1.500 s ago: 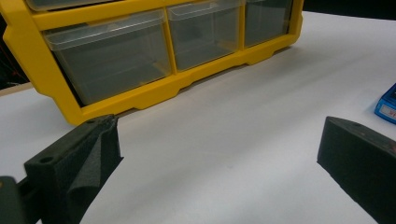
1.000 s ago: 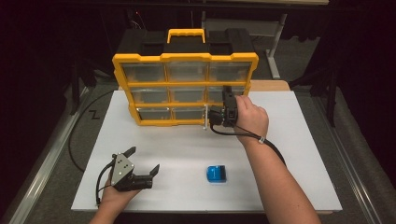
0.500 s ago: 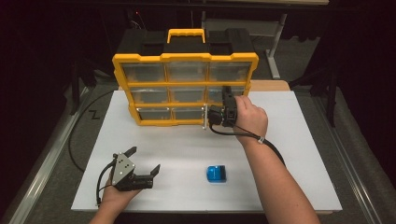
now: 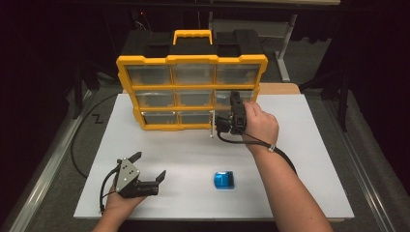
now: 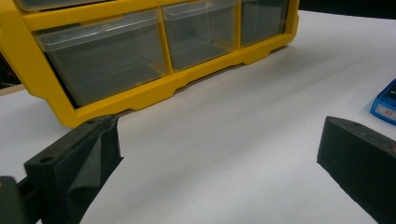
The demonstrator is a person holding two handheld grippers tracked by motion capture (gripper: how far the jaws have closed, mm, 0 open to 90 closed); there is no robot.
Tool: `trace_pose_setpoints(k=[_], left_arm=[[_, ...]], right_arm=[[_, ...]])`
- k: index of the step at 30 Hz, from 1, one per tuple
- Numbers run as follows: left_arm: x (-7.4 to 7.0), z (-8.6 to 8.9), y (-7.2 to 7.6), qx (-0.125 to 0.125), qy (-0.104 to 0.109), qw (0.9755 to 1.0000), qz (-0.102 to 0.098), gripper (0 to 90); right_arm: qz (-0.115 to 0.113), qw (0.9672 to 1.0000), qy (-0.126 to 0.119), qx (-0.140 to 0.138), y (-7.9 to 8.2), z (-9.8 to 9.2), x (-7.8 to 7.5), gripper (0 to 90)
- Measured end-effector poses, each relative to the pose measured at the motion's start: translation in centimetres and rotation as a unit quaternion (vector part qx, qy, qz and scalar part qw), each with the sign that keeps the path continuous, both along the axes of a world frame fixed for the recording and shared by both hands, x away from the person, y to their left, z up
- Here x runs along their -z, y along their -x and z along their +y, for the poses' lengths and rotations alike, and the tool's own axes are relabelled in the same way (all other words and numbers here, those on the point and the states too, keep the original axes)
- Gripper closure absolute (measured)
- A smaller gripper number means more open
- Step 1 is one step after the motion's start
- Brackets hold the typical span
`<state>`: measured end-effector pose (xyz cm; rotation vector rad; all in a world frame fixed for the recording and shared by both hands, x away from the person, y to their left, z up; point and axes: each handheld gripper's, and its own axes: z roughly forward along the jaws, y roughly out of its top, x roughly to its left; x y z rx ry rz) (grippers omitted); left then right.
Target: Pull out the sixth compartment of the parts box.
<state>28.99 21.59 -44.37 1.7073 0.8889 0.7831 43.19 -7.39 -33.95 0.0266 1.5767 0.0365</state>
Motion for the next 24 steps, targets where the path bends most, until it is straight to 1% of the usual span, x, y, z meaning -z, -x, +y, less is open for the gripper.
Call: trace_pose_setpoints(k=[1,3,4,6,10,11,13,14,18,21,24], left_arm=[[0.0,0.0,0.0,0.0,0.0,1.0,0.0,0.4],[0.0,0.0,0.0,-0.001,0.0,1.0,0.0,0.4],[0.0,0.1,0.0,-0.001,0.0,1.0,0.0,0.4],[0.0,0.1,0.0,-0.002,0.001,1.0,0.0,0.4],[0.0,0.1,0.0,-0.001,0.001,1.0,0.0,0.4],[0.0,0.1,0.0,-0.002,0.001,1.0,0.0,0.4],[0.0,0.1,0.0,-0.001,0.001,1.0,0.001,0.4],[0.0,0.1,0.0,-0.002,0.002,1.0,0.001,0.4],[0.0,0.1,0.0,-0.003,0.002,1.0,0.001,0.4],[0.0,0.1,0.0,-0.004,0.002,1.0,0.003,0.4],[0.0,0.1,0.0,-0.004,0.002,1.0,0.003,0.4]], right_arm=[[-0.002,1.0,-0.004,-0.001,0.1,0.0,0.1,79.7],[-0.001,1.0,-0.002,0.0,0.3,0.0,0.0,79.7],[-0.003,1.0,-0.007,-0.002,0.6,-0.1,0.2,79.7],[-0.007,1.0,-0.001,-0.006,0.8,-0.2,0.1,79.7],[-0.007,1.0,0.0,-0.007,1.3,-0.2,0.1,79.7],[-0.007,0.9999,0.004,-0.007,1.6,-0.3,0.1,79.7],[-0.008,0.9999,0.002,-0.008,1.8,-0.3,0.1,79.7],[-0.01,0.9999,0.004,-0.009,2.1,-0.4,0.1,79.7],[-0.011,0.9999,-0.002,-0.012,2.6,-0.4,0.3,79.6],[-0.01,0.9998,0.008,-0.014,3.0,-0.7,0.4,79.5],[-0.011,0.9998,0.006,-0.014,3.1,-0.7,0.5,79.5]])
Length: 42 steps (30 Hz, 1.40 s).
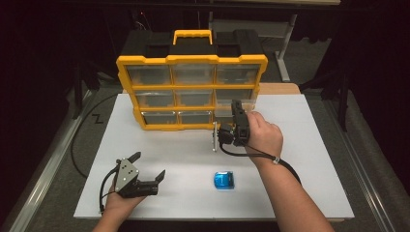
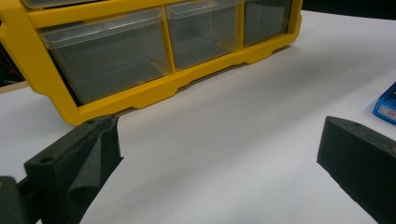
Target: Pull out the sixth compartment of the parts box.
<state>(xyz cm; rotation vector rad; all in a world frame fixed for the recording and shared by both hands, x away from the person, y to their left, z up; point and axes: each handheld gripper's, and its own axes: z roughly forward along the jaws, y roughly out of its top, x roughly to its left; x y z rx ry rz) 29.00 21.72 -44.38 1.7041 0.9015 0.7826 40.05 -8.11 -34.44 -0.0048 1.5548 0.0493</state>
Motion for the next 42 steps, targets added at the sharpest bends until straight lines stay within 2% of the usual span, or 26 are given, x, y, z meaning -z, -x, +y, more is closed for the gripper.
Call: trace_pose_setpoints(k=[3,9,10,13,14,21,29,42], left_arm=[[0.0,0.0,0.0,-0.001,-0.001,1.0,0.0,0.4],[0.0,0.0,0.0,0.0,0.0,1.0,0.0,0.4],[0.0,0.0,0.0,0.0,-0.001,1.0,0.0,0.4],[0.0,0.0,0.0,0.0,0.0,1.0,0.0,0.4],[0.0,0.0,0.0,0.0,0.0,1.0,0.0,0.4],[0.0,0.0,0.0,0.0,0.001,1.0,0.0,0.4],[0.0,0.0,0.0,0.0,0.0,1.0,-0.001,0.4],[0.0,0.1,-0.1,-0.001,0.003,1.0,0.001,0.4]], right_arm=[[-0.001,1.0,-0.004,-0.001,0.3,0.0,0.2,79.5],[-0.005,1.0,0.007,-0.003,0.6,0.0,0.3,79.5],[-0.004,1.0,0.0,-0.002,0.8,0.0,0.4,79.5],[-0.002,1.0,-0.001,-0.001,0.9,-0.1,0.4,79.6],[-0.005,1.0,0.006,-0.003,1.0,-0.1,0.4,79.7],[-0.003,0.9999,0.011,-0.002,1.6,-0.3,0.4,80.0],[-0.003,1.0,0.004,-0.009,2.5,-0.2,0.4,80.0],[-0.002,0.9999,0.006,-0.009,3.3,-0.6,0.5,79.9]])
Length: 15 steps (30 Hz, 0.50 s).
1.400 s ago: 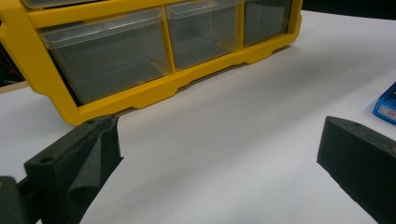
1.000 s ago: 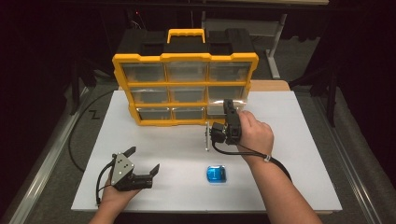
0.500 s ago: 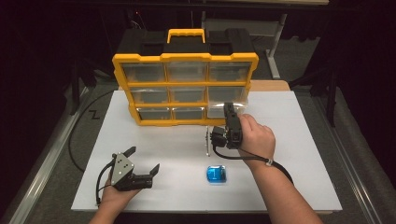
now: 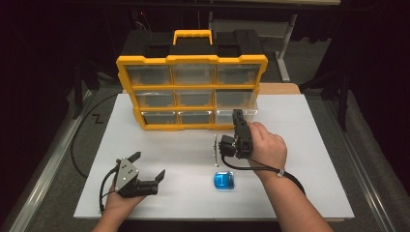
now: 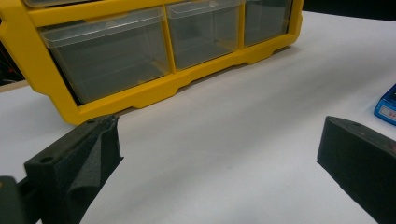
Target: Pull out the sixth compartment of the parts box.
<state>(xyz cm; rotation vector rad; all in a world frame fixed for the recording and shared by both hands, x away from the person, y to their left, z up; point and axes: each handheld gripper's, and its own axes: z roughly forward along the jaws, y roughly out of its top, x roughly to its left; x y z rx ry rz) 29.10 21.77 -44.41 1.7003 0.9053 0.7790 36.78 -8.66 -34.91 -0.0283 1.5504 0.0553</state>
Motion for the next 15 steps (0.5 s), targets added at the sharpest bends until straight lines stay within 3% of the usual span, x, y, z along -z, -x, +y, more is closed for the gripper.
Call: trace_pose_setpoints(k=[14,15], left_arm=[[-0.08,0.06,0.07,-0.001,0.0,1.0,-0.002,0.4],[-0.09,0.06,0.07,-0.001,0.002,1.0,-0.002,0.4]], right_arm=[[0.002,1.0,-0.004,-0.001,0.29,0.3,0.18,79.9],[-0.002,1.0,0.006,-0.005,0.32,0.23,0.03,79.9]])
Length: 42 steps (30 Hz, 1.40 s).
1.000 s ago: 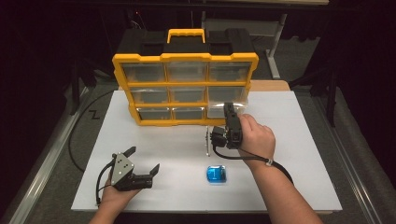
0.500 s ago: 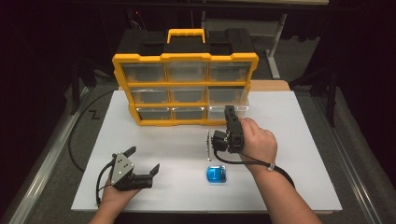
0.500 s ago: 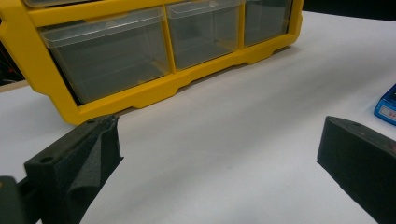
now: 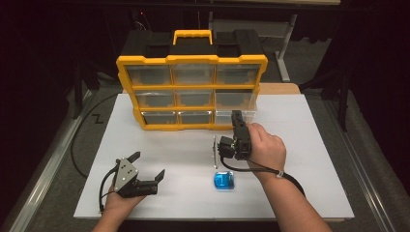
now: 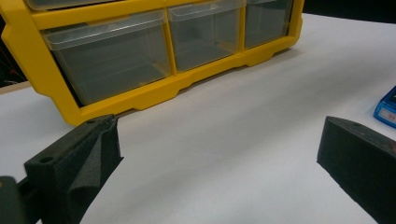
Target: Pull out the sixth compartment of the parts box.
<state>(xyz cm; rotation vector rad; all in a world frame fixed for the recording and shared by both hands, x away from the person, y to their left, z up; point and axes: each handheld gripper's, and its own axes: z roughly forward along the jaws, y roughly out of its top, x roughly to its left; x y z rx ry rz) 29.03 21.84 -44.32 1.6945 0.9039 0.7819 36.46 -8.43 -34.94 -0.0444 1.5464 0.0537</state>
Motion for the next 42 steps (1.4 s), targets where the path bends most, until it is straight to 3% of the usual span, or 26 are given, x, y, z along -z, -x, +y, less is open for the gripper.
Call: trace_pose_setpoints(k=[1,18,42], left_arm=[[-0.02,0.0,0.0,0.0,0.002,1.0,-0.001,0.4],[0.03,-0.03,-0.08,0.001,0.002,1.0,0.003,0.4],[0.01,-0.03,0.01,0.003,0.005,1.0,0.002,0.4]], right_arm=[[0.003,0.9999,-0.01,0.003,0.06,-0.07,0.14,79.9],[0.005,1.0,0.0,0.0,0.19,-0.08,-0.01,80.0],[0.0,1.0,-0.004,-0.001,-0.12,0.15,0.09,80.0]])
